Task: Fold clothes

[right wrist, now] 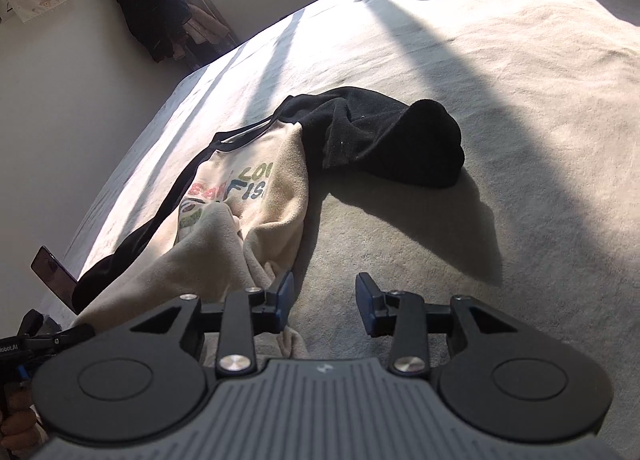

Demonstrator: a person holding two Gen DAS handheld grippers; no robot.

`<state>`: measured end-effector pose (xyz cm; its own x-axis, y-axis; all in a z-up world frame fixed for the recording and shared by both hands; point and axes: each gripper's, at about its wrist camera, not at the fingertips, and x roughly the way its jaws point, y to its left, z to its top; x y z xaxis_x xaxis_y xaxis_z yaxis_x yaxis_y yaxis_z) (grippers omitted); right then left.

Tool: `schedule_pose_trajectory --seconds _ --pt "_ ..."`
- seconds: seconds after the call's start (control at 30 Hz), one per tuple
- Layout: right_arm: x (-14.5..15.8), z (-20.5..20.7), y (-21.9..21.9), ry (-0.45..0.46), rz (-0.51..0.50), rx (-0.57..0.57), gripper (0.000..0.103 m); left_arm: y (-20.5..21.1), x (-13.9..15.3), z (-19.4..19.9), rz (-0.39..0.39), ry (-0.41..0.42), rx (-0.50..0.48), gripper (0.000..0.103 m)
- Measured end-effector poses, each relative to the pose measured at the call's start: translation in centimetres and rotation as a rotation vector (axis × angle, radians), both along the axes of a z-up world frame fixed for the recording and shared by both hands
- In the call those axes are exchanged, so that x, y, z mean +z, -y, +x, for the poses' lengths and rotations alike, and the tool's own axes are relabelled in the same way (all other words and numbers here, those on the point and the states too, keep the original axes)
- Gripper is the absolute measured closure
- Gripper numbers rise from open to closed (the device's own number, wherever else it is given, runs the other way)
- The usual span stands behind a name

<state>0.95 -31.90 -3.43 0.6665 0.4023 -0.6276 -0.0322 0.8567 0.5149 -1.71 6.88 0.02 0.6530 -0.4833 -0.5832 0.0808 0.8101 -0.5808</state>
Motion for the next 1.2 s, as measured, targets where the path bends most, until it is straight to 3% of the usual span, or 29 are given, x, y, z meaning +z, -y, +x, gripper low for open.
schedule_pose_trajectory --seconds 0.43,0.63,0.87,1.2 --pt "-0.8 -2.3 -2.4 -0.085 -0.047 0.046 0.064 -9.5 -1.5 -3.0 0.071 0.010 0.251 0.099" --pt "-1.0 -3.0 -1.8 -0.103 -0.017 0.023 0.064 -11.6 -4.8 -2.1 0.089 -0.077 0.297 0.099" --pt "-1.3 -4.1 -0.1 -0.122 0.023 -0.022 0.064 -11.7 -5.6 -1.7 0.086 -0.094 0.246 0.098" --pt "-1.2 -4.8 -2.6 -0.095 -0.112 0.018 0.063 -13.3 -6.6 -2.7 -0.012 -0.137 0.172 0.093"
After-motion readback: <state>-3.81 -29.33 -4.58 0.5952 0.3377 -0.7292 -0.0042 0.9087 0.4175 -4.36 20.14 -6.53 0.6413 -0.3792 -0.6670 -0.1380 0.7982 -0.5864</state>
